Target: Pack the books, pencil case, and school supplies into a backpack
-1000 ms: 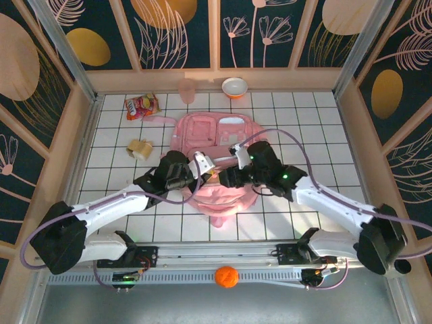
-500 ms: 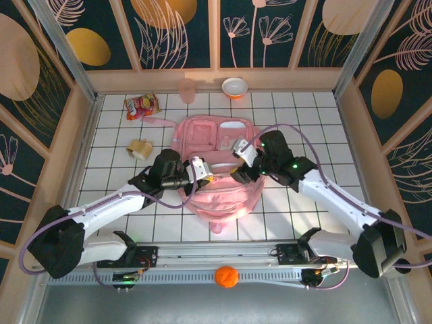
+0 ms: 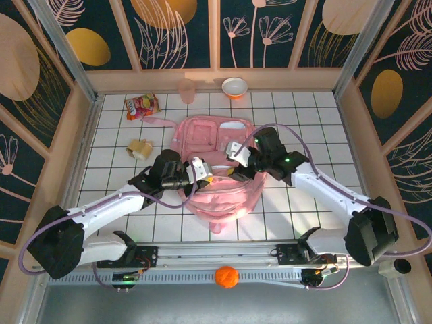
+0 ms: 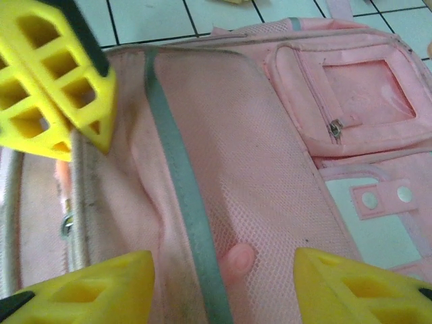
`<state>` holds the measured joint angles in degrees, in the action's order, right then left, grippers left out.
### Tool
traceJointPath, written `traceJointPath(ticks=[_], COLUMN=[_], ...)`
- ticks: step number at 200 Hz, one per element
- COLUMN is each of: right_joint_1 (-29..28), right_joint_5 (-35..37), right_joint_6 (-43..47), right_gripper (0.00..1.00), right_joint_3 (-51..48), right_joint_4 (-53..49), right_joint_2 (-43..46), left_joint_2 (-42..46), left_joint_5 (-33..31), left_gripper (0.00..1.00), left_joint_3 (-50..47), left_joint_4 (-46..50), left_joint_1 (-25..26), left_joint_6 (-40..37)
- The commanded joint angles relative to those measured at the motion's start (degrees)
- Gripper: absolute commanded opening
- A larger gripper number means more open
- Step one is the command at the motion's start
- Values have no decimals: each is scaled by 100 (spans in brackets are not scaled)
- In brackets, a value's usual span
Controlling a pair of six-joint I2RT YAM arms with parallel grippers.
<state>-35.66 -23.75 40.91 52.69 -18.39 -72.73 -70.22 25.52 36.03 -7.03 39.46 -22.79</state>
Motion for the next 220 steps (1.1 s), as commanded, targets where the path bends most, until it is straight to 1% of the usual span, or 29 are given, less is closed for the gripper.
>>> traceJointPath(ticks=[1, 15, 28, 67, 86, 94, 103, 119, 127, 132, 136, 145, 152, 158, 166, 178, 192, 207, 220], right_joint_1=[-15, -57, -110, -253, -249, -244, -234, -214, -205, -193, -196, -196, -200, -204, -221, -239, -248, -264, -300], right_joint_5=[-283, -298, -293, -89, 106, 182, 258, 183, 74, -60, -172, -362, -463, -525, -591, -637, -705, -804, -844], right_joint_6=[615, 774, 745, 604, 596, 591, 548, 469, 363, 284, 246, 139, -64, -244, -433, -770, -1170, -1553, -1908], right_gripper=[58, 57, 58, 57, 54, 50, 43, 19, 7, 1, 0, 0, 0, 0, 0, 0, 0, 0, 0], right_joint_3=[19, -127, -212, -214, -241, -234, -212, -90, 4, 52, 114, 207, 217, 194, 144, 61, 22, 98, 200], right_joint_4=[-660, -617, -481, -277, -121, -67, -8, -50, -96, -142, -212, -353, -332, -258, -149, 87, 323, 408, 375], right_joint_2=[377, 508, 525, 177, 44, -1, -36, -57, -57, -57, -57, -58, -53, -48, -23, 11, 22, -21, -93], left_joint_2=[176, 158, 140, 109, 122, 140, 162, 216, 271, 332, 387, 545, 680, 789, 934, 1096, 1210, 1288, 1339], left_joint_5=[354, 388, 405, 605, 692, 712, 690, 564, 404, 268, 160, -190, -531, -737, -809, -529, -354, -325, -145], left_gripper=[0, 0, 0, 0, 0, 0, 0, 0, 8, 16, 23, 39, 49, 53, 55, 57, 57, 55, 56], left_joint_3=[141, 132, 137, 172, 185, 181, 178, 170, 150, 130, 104, 44, 27, 39, 76, 140, 142, 33, -116], left_joint_4=[-448, -495, -529, -545, -500, -501, -495, -466, -449, -437, -426, -416, -377, -272, -85, 239, 543, 755, 812], left_joint_1=[-44, -53, -67, -79, -92, -92, -103, -103, -104, -106, -109, -102, -109, -102, -109, -105, -101, -105, -104], left_joint_6=[203, 257, 302, 363, 363, 382, 416, 533, 638, 730, 816, 1148, 1495, 1814, 2206, 2717, 3519, 4440, 4966])
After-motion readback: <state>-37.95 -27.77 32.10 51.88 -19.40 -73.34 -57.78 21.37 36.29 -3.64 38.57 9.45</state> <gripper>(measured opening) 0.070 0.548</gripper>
